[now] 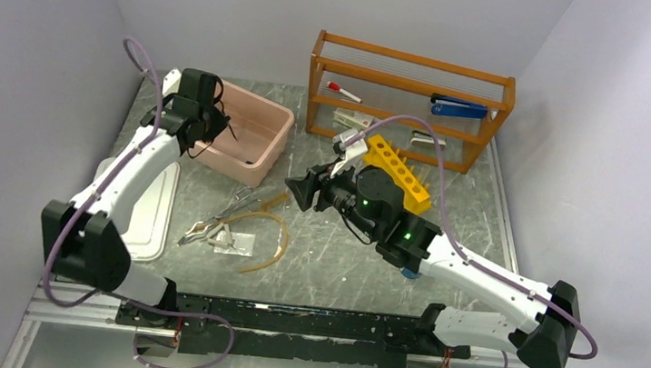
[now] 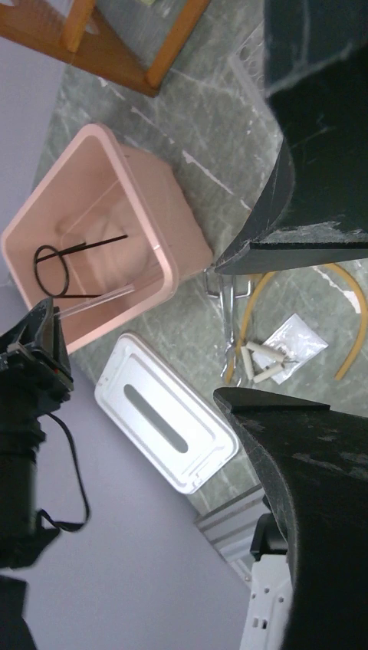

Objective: Organize the chemistry lab equipment

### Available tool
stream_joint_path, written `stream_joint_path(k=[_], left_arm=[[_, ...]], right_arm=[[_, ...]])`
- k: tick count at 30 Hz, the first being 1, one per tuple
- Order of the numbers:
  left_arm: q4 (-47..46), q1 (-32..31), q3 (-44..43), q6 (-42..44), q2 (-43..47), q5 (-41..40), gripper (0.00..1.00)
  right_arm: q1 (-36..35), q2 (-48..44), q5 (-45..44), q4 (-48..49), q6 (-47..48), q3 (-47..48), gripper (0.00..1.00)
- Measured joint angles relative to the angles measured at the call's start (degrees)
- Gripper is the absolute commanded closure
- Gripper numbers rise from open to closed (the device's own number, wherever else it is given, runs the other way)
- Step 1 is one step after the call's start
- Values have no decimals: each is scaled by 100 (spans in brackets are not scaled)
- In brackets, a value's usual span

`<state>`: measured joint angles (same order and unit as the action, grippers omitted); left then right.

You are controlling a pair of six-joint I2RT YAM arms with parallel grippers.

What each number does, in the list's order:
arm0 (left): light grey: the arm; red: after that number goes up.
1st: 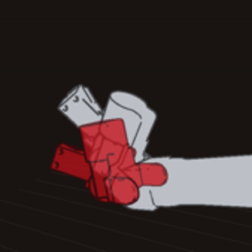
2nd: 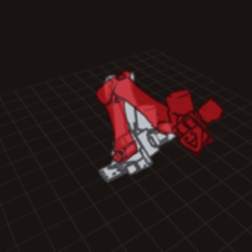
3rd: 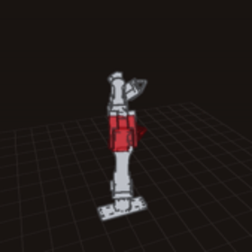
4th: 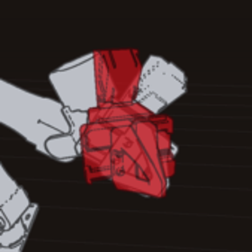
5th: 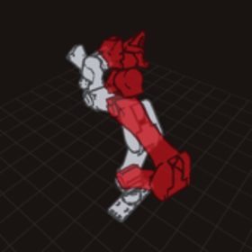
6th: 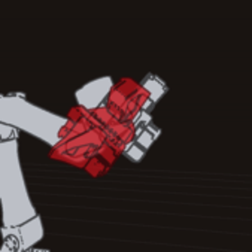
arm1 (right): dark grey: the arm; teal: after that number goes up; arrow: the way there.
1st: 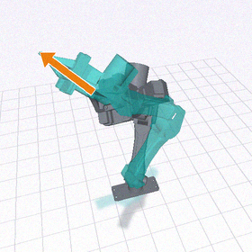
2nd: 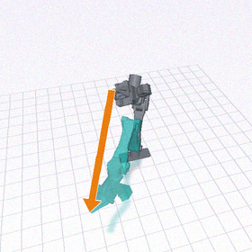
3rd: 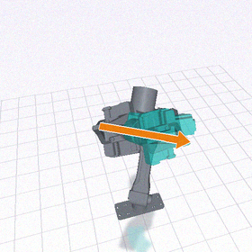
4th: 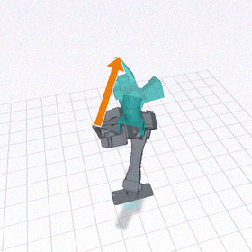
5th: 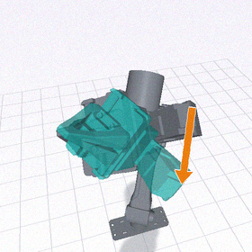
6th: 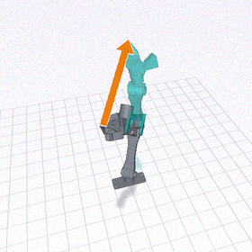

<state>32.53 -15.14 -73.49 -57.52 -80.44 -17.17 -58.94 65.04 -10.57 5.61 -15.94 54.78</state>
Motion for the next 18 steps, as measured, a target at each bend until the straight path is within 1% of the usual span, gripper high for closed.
stream_joint_path(k=[4, 14, 18], left_arm=[[354, 262, -236, -358, -621, 70, 95], [1502, 461, -1491, -1526, -1950, 114, 95], [1897, 619, -1613, -1823, -2391, 308, 95]], right_arm=[[2, 9, -44, -79, -35, -188, 41], [11, 92, -85, -74, -33, -251, 41], [11, 111, -87, -74, -33, -251, 41]])
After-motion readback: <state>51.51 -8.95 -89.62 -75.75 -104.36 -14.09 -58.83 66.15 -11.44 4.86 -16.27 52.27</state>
